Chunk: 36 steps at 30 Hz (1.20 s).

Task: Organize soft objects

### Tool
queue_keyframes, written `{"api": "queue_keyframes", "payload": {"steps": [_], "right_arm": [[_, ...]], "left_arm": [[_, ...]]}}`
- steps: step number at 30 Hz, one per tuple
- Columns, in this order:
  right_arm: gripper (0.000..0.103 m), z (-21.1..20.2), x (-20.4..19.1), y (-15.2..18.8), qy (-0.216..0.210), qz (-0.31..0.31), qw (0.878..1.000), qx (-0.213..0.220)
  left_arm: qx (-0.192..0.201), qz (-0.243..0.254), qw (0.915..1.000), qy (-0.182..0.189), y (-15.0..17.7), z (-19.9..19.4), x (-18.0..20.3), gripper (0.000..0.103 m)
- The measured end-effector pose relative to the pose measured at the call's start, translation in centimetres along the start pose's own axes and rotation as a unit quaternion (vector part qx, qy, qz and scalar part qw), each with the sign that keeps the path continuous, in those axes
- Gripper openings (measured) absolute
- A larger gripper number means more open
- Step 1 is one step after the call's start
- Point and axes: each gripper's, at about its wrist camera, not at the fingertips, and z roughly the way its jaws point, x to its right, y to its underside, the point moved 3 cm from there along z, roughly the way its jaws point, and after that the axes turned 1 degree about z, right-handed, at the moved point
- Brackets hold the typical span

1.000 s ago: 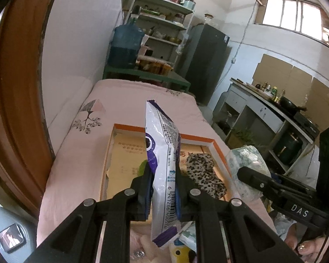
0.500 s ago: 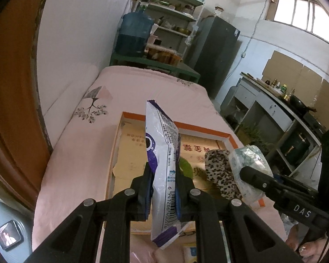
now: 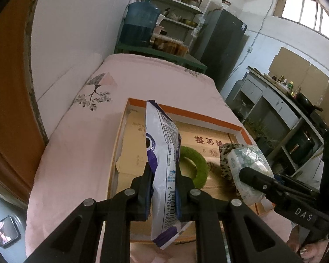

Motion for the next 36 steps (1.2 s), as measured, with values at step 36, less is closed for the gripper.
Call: {"api": "queue_keyframes", "payload": {"steps": [36], "right_arm": [[0.048, 3.5, 0.8, 1.2, 0.008, 0.009, 0.998, -0.054]], "left_arm": [[-0.045, -0.032, 0.9984, 0.006, 0.7, 3.9, -1.8, 0.054]]}}
